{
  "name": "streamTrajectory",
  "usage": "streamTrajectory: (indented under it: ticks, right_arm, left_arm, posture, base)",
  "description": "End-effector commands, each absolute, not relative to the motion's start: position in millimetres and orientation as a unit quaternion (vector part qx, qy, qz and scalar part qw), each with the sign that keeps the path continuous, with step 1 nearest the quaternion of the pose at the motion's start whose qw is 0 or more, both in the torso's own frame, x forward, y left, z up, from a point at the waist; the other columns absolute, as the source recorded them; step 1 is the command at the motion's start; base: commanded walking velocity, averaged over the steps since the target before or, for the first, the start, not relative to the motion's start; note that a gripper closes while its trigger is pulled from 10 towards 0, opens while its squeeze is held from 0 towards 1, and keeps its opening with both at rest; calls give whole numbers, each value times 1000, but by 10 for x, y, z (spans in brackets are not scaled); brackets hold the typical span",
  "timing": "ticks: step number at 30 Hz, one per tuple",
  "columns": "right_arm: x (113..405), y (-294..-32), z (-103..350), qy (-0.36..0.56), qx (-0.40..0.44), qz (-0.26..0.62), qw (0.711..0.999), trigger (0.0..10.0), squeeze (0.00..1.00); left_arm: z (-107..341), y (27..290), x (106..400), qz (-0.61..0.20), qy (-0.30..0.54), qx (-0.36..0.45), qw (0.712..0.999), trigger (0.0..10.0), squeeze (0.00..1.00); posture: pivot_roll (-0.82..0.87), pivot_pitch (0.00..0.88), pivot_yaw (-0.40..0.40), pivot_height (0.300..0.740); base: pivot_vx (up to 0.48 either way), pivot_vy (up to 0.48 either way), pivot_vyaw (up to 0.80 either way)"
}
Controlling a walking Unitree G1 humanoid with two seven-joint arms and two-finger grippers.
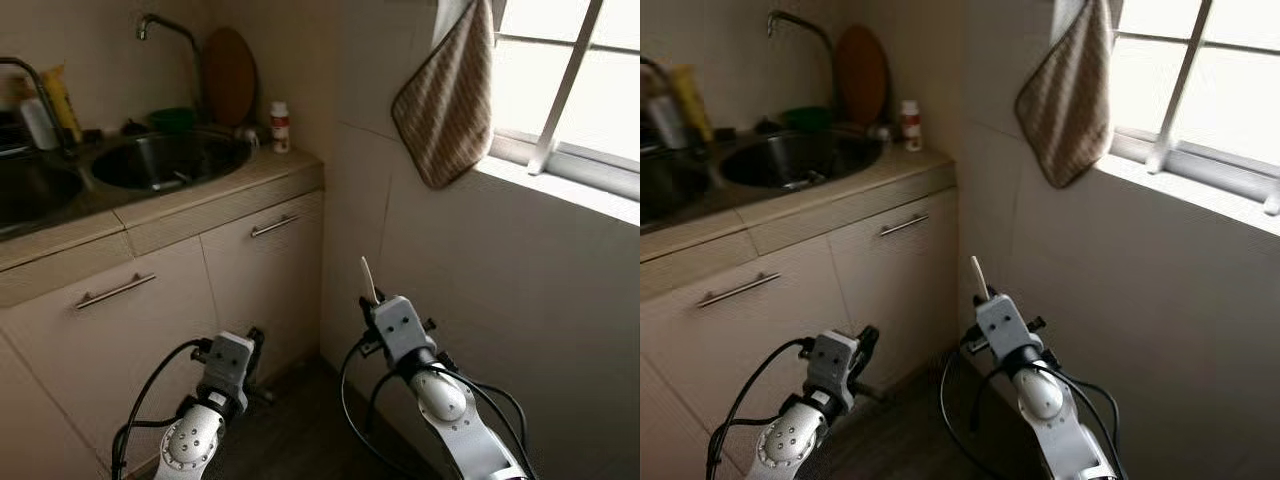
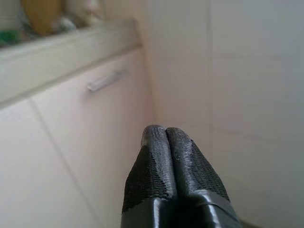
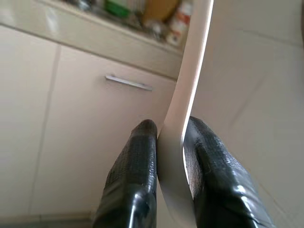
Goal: Kitchen organization
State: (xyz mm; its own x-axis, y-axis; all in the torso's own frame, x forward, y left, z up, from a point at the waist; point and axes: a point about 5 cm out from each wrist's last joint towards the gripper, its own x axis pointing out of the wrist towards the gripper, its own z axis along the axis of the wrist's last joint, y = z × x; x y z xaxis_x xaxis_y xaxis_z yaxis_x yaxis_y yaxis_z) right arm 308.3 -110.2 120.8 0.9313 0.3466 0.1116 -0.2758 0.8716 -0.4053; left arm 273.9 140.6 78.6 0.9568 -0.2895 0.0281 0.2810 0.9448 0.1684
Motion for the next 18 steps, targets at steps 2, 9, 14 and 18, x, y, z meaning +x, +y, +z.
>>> streamTrajectory:
  ticks: [2,9,14,18]
  right_arm:
    - [3119,-1106,1362,-122,-194,155,961,10000,0]
    - [3191,-1004,1601,-163,-197,165,953,10000,0]
    - [3223,-994,1697,-172,-162,158,959,10000,0]
    - [3254,-996,1814,-187,-144,153,960,10000,0]
  left_arm:
    - [883,1357,2774,-144,-50,84,985,10000,0]
    - [1151,1282,2894,-146,-96,80,981,10000,0]
    - [1225,1256,2921,-147,-109,79,980,10000,0]
    - [1315,1226,2949,-152,-124,82,977,10000,0]
  posture:
    - [59,0,-31,740]
    - [60,0,-28,740]
    - [57,0,-26,740]
    - [59,0,-25,740]
  base:
    - [0,0,513]
    - [306,0,229]
    - [336,0,800]
    - [337,0,200]
